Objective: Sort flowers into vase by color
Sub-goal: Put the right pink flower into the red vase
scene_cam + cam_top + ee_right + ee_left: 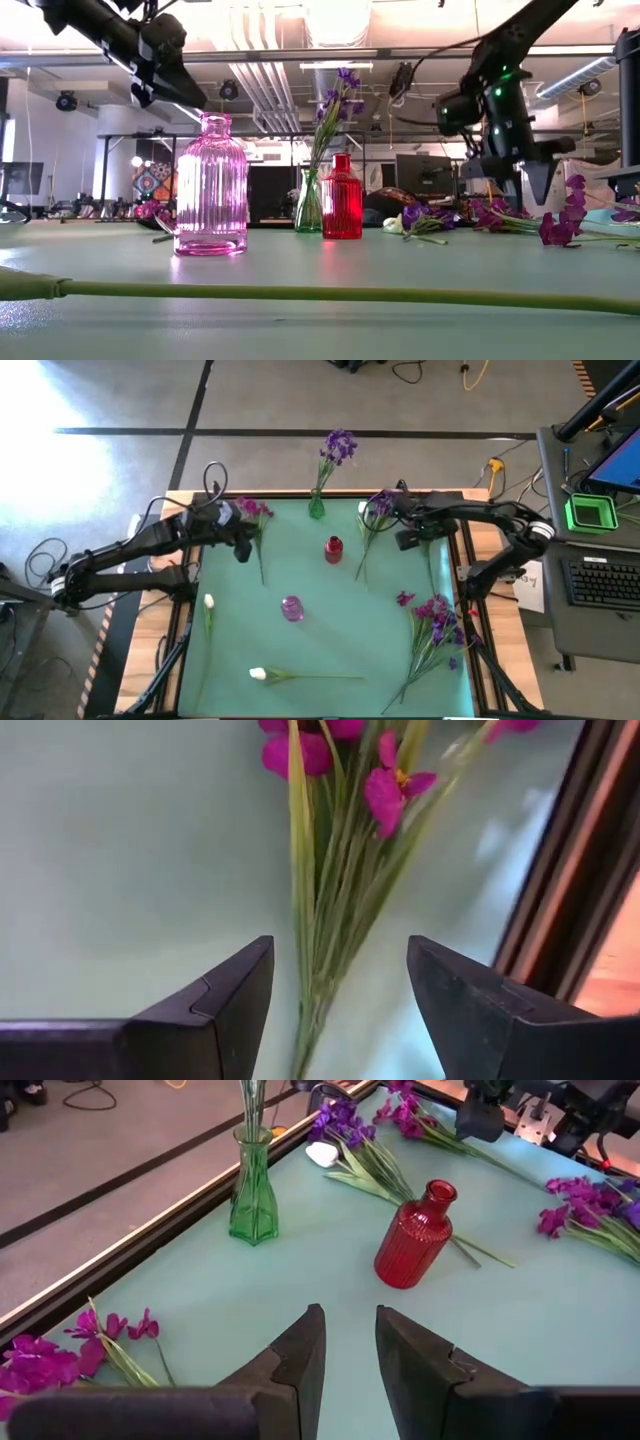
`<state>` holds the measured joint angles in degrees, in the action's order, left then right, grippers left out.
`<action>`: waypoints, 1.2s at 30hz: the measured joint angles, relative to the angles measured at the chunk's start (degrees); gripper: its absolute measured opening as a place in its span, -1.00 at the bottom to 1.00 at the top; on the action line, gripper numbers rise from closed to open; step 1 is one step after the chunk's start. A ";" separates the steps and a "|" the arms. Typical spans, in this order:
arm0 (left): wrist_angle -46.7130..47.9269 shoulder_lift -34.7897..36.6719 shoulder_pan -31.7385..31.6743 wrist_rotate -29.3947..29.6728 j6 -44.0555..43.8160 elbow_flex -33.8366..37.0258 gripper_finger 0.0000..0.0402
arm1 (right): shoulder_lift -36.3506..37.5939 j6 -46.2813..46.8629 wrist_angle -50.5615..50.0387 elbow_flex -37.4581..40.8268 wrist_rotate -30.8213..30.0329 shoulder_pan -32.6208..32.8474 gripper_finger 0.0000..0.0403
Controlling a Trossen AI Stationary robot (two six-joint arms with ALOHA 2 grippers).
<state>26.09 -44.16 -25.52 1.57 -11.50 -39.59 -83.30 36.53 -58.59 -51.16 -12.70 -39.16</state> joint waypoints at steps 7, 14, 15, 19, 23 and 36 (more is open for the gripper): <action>0.02 -0.77 0.00 -0.01 0.43 0.00 -0.61 | -3.59 -0.63 4.22 2.90 3.09 -1.03 0.11; -1.27 -0.76 0.00 -0.01 0.45 0.00 -0.61 | -5.60 -1.00 6.02 3.96 3.23 -1.29 0.10; -1.50 -0.84 0.00 -0.01 0.46 0.00 -0.61 | -5.58 -0.99 6.10 3.96 3.26 -1.27 0.09; -1.55 -1.30 0.00 -0.01 0.47 0.00 -0.61 | -4.56 -0.70 6.64 4.06 3.60 -1.27 -0.08; -1.73 -1.99 0.00 -0.01 0.47 0.00 -0.61 | -3.63 -0.48 7.85 4.14 3.68 -1.29 -0.41; -3.43 -2.63 0.00 -0.09 0.38 0.00 -0.61 | -1.97 -0.52 7.54 3.50 3.11 -1.29 -0.90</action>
<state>22.65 -46.78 -25.52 1.48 -11.12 -39.59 -85.27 36.01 -51.05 -47.66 -9.58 -40.45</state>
